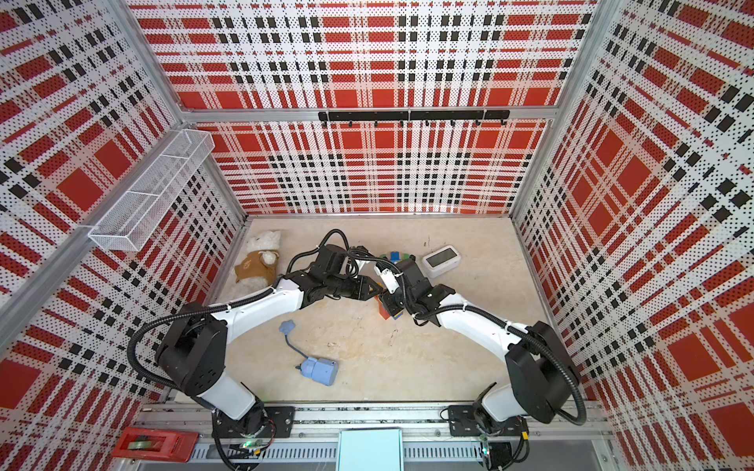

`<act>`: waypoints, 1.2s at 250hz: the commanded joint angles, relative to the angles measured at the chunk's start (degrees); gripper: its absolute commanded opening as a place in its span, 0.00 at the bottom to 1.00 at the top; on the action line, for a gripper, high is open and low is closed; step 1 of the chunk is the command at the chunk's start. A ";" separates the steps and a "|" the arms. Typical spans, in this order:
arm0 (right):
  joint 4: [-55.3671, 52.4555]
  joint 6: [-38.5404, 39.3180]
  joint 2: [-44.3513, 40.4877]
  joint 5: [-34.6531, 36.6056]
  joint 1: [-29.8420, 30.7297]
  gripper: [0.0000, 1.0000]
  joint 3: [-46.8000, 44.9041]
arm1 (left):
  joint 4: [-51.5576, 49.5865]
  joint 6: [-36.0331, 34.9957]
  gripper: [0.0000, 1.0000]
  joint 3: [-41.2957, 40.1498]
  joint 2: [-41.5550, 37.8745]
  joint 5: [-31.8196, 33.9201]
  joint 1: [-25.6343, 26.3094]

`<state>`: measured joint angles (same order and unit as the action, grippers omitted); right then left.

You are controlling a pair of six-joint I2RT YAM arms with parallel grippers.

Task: Assemble a fork with lego
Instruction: Place the lego brick at the center of the board.

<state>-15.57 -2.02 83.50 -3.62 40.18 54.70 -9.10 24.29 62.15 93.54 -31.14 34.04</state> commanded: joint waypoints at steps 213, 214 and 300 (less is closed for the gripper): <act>20.94 -30.33 1.22 -44.60 -19.04 0.27 -9.79 | 9.19 -0.73 0.95 -16.32 -11.02 -0.56 -2.52; 21.02 -30.33 1.31 -44.66 -19.07 0.27 -9.79 | 9.24 -0.73 0.95 -16.29 -10.92 -0.44 -2.55; 27.36 -33.03 14.14 -50.49 -19.18 0.32 -6.88 | 9.11 -1.53 0.86 -17.25 -7.29 1.66 -1.59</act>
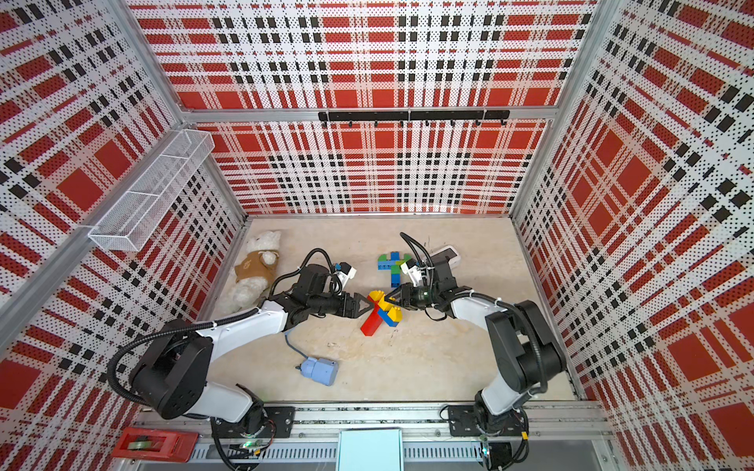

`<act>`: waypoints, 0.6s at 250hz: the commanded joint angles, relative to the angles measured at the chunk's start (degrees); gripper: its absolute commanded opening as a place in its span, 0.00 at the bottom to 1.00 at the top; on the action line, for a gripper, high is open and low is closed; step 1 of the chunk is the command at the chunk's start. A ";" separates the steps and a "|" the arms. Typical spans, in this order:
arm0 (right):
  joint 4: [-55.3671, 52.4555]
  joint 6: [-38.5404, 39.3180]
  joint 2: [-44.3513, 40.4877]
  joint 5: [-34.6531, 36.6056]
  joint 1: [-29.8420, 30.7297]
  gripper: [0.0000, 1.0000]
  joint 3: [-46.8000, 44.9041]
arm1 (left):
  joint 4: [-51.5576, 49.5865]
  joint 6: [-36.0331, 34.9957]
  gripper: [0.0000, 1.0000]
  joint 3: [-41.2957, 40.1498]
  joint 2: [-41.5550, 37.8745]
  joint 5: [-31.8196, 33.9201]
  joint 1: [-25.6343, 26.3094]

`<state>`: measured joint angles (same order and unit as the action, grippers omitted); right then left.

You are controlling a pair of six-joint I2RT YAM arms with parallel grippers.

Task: Assemble a fork with lego
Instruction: Place the lego brick at the center of the board.

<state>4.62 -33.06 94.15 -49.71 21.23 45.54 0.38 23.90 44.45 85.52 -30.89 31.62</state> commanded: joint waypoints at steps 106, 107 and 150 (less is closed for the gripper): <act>10.67 -3.14 12.97 -2.63 -0.16 0.76 7.97 | -0.65 -0.96 0.88 -1.56 5.49 5.18 0.53; 10.58 -3.06 12.98 -2.47 -0.19 0.76 8.02 | -0.65 -0.96 0.88 -1.56 5.51 5.20 0.58; 0.58 3.19 9.03 7.03 -0.23 0.87 9.34 | -0.76 -0.41 0.88 -1.81 5.90 5.42 2.39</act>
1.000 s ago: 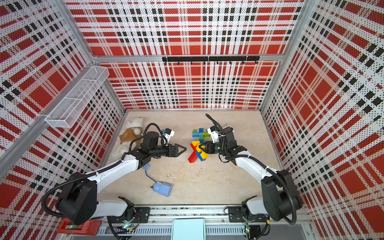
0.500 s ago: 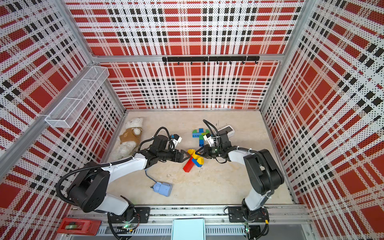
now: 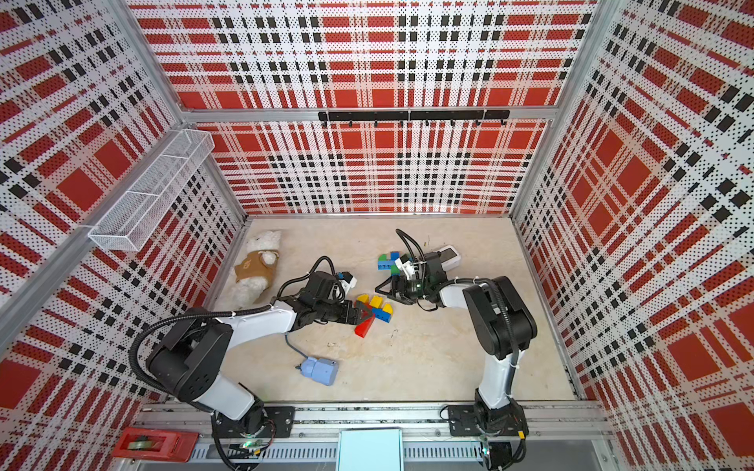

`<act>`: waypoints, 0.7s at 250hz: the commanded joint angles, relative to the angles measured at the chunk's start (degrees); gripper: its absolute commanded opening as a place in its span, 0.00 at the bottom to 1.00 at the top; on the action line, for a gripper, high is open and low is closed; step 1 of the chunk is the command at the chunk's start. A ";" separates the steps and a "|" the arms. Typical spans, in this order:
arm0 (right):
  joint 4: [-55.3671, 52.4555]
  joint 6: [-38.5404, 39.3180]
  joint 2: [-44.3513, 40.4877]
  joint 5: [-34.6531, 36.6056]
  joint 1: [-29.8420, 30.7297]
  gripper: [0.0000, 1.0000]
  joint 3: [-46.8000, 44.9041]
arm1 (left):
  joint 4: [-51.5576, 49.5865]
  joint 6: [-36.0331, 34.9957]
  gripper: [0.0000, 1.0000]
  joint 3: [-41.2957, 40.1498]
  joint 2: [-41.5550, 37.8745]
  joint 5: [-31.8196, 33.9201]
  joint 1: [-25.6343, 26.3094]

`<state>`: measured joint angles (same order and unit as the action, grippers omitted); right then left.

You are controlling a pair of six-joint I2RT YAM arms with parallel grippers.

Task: Assemble a fork with lego
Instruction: Place the lego brick at the center of the board.

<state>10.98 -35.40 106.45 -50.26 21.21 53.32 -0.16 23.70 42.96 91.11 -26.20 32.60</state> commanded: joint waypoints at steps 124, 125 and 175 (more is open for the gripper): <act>-16.37 13.33 -27.10 36.51 -0.38 0.95 -7.28 | 0.05 3.13 0.86 0.97 1.75 -1.96 8.27; -16.44 13.34 -27.27 36.66 -0.43 0.96 -7.36 | 0.07 3.16 0.86 0.98 1.73 -1.99 8.31; -16.60 17.82 -37.30 50.26 -0.47 1.00 -11.47 | -3.55 3.38 0.98 -1.23 -6.45 5.69 6.94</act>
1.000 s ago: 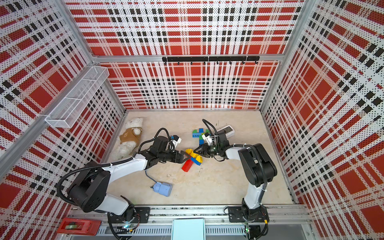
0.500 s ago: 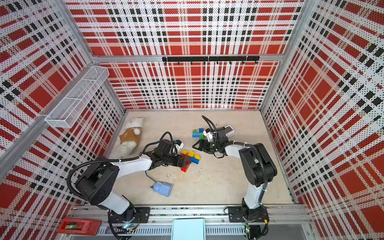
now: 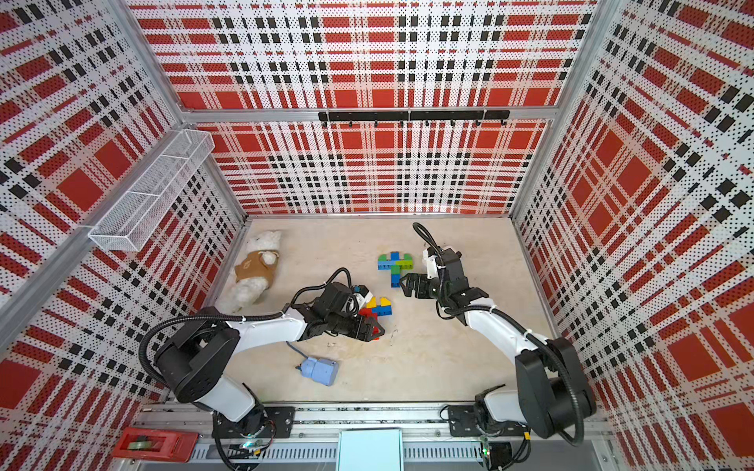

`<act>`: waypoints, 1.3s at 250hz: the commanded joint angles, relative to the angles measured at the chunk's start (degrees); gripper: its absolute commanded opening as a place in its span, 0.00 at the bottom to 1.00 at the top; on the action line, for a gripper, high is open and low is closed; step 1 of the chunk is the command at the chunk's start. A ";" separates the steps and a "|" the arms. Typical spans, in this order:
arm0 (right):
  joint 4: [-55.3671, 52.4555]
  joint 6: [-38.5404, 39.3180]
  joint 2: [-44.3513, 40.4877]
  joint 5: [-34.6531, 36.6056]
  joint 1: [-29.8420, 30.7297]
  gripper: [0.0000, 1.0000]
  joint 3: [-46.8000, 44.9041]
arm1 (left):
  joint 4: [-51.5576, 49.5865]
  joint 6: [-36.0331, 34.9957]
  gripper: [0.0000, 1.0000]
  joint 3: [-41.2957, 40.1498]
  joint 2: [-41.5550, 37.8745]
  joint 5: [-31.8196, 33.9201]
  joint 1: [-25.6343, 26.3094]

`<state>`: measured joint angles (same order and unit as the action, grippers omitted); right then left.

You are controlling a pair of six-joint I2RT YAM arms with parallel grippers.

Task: Assemble a fork with lego
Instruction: Place the lego brick at the center of the board, then reset both arms

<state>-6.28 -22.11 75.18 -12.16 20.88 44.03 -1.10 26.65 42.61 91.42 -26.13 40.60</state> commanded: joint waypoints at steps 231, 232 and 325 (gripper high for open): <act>58.59 21.84 14.40 19.21 -20.44 1.00 -22.28 | 51.95 -22.81 0.99 -20.46 -14.63 22.18 -42.63; 58.89 21.88 14.52 19.07 -20.44 1.00 -22.26 | 52.15 -22.76 0.99 -20.37 -14.48 22.00 -42.71; 60.24 23.20 15.75 17.26 -20.44 1.00 -21.84 | 46.80 -30.27 0.99 -23.26 -14.58 34.73 -34.57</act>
<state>50.50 0.82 90.85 6.22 0.32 21.85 40.73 -0.40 22.26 73.63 3.79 5.76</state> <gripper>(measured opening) 0.997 0.994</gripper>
